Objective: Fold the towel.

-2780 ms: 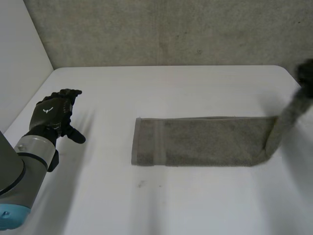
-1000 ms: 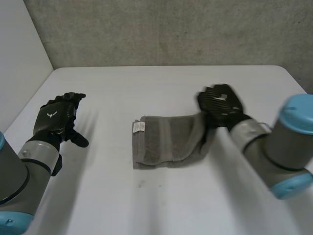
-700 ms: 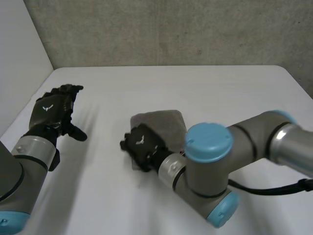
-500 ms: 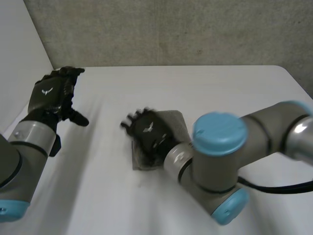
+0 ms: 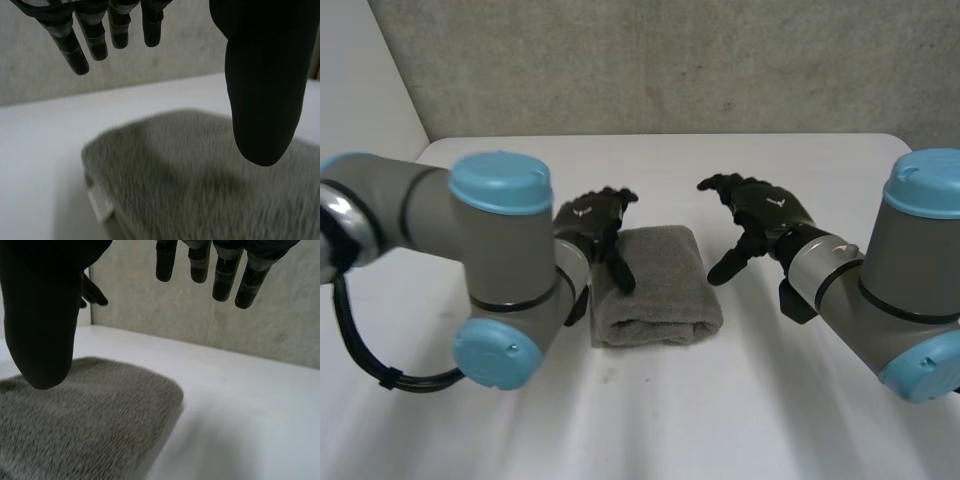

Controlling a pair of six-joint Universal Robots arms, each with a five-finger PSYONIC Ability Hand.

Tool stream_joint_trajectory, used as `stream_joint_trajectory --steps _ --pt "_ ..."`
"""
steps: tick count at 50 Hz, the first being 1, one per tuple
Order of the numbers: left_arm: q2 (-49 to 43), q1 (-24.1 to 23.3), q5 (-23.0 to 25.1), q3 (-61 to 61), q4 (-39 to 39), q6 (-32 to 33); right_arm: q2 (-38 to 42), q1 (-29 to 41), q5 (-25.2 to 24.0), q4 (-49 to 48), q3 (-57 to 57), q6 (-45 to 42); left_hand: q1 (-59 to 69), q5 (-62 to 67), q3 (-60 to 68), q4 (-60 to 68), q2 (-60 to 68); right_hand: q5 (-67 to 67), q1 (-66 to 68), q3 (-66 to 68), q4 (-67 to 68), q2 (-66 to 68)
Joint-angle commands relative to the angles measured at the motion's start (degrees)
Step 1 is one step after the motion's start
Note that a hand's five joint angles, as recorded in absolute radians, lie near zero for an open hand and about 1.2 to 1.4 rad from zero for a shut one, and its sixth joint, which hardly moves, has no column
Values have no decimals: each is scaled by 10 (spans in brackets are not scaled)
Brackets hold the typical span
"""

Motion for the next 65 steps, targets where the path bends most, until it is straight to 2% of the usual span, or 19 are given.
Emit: stream_joint_trajectory --steps 1,6,10,16,19,21,24,28,29,30,31,32,34,35,37,39,45,56,65 --pt "-63 0 -78 4 -15 7 71 7 -34 22 -44 -7 0 -17 4 3 6 -37 -4 3 0 3" --pt "-63 2 -92 -34 -12 8 139 20 -36 51 -94 -35 0 -17 4 3 6 -37 -4 3 0 3" --pt "-47 3 -91 -62 -5 8 188 40 -24 74 -133 -105 0 -17 4 3 6 -37 -4 3 0 3" --pt "-9 3 -91 -80 11 9 181 42 -18 78 -137 -135 0 -17 4 3 6 -37 -4 3 0 3" --pt "5 2 -90 -81 12 9 145 42 -16 78 -138 -133 0 -17 4 3 6 -37 -4 3 0 3" --pt "39 3 -87 -81 11 8 95 39 -15 78 -135 -131 0 -17 4 3 6 -37 -4 3 0 3" --pt "82 7 -87 -81 9 8 66 35 -10 78 -135 -126 0 -17 4 3 6 -37 -4 3 0 3" --pt "135 12 -87 -77 9 8 -27 14 32 75 -138 -115 0 -17 4 3 6 -37 -4 3 0 3" --pt "162 23 -86 -75 9 9 -55 3 56 77 -143 -116 0 -17 4 3 6 -37 -4 3 0 3" --pt "162 23 -86 -75 9 9 -55 3 56 77 -143 -116 0 -17 4 3 6 -37 -4 3 0 3" --pt "194 40 -85 -73 8 11 -80 -6 83 77 -147 -116 0 -17 4 3 6 -37 -4 3 0 3" --pt "224 61 -82 -70 4 14 -80 -6 84 77 -147 -116 0 -17 4 3 6 -37 -4 3 0 3" --pt "253 80 -74 -69 -4 23 -119 -14 131 85 -157 -125 0 -17 4 3 6 -37 -4 3 0 3" --pt "271 100 -62 -69 -15 35 -119 -14 131 85 -157 -125 0 -17 4 3 6 -37 -4 3 0 3" --pt "287 112 -46 -69 -30 50 -145 -21 158 103 -164 -141 0 -17 4 3 6 -37 -4 3 0 3" --pt "301 122 -27 -68 -50 65 -154 -28 164 116 -164 -148 0 -17 4 3 6 -37 -4 3 0 3" --pt "336 148 21 -60 -116 85 -159 -40 163 148 -154 -150 0 -17 4 3 6 -37 -4 3 0 3" --pt "399 165 30 -64 -121 89 -158 -35 135 166 -154 -168 0 -17 4 3 6 -37 -4 3 0 3" --pt "402 166 30 -65 -122 94 -162 -32 106 165 -142 -178 0 -17 4 3 6 -37 -4 3 0 3"
